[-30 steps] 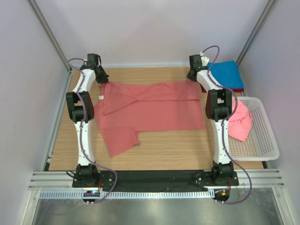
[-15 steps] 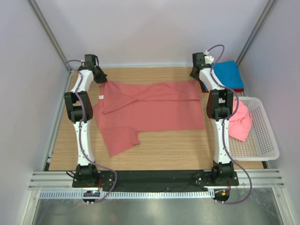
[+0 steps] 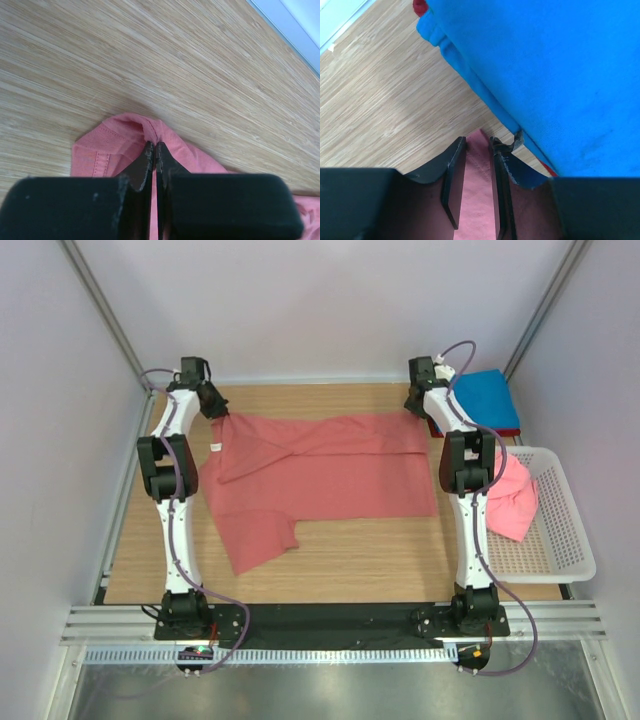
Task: Fold and stack the t-shirts
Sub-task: Fold the tshirt
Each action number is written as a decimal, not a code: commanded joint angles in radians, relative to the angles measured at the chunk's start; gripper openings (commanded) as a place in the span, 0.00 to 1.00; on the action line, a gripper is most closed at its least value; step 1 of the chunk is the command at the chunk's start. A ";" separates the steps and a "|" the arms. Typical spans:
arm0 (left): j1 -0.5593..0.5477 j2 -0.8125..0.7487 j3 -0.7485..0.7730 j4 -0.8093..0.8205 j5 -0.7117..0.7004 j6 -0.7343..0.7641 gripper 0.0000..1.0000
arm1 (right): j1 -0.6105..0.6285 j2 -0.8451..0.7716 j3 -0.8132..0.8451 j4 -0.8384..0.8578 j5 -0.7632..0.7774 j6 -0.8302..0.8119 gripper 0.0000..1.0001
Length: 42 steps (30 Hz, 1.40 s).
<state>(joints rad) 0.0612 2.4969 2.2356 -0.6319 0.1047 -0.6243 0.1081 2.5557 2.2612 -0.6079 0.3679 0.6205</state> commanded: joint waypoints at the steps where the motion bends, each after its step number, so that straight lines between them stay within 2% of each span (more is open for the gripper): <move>1: 0.006 -0.061 0.006 0.040 -0.017 0.006 0.00 | 0.002 0.011 0.040 -0.012 0.014 0.021 0.32; 5: 0.008 -0.053 0.013 0.020 -0.040 0.008 0.00 | 0.001 0.006 0.032 0.029 0.022 0.004 0.02; 6: 0.009 -0.052 0.016 0.012 -0.068 0.008 0.00 | 0.001 0.003 0.032 0.042 0.028 -0.008 0.01; 10: 0.019 -0.052 0.018 -0.012 -0.134 -0.006 0.00 | -0.001 -0.017 0.028 0.144 0.063 -0.034 0.01; 14: 0.034 -0.049 0.018 -0.028 -0.161 -0.031 0.00 | -0.011 -0.020 0.031 0.177 0.094 -0.024 0.01; 23: 0.055 -0.044 0.021 -0.049 -0.234 -0.057 0.00 | -0.027 0.014 0.050 0.267 0.051 -0.018 0.01; 28: 0.063 -0.029 0.039 -0.043 -0.231 -0.068 0.00 | -0.028 0.060 0.090 0.345 -0.029 -0.024 0.01; 32: 0.065 -0.026 0.044 0.001 -0.143 -0.046 0.00 | -0.028 0.098 0.144 0.385 -0.069 -0.045 0.01; 37: 0.065 -0.058 0.044 0.003 -0.118 -0.023 0.30 | -0.025 0.112 0.202 0.341 -0.119 -0.054 0.34; 39: 0.065 -0.088 0.042 -0.005 -0.131 -0.022 0.41 | -0.025 0.074 0.190 0.288 -0.096 -0.045 0.39; 42: 0.062 -0.119 0.058 -0.081 -0.201 -0.040 0.48 | -0.027 -0.006 0.131 0.232 -0.089 -0.033 0.46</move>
<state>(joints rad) 0.1165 2.4908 2.2379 -0.6743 -0.0383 -0.6647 0.0872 2.6862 2.4004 -0.3290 0.2657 0.5789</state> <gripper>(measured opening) 0.462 0.450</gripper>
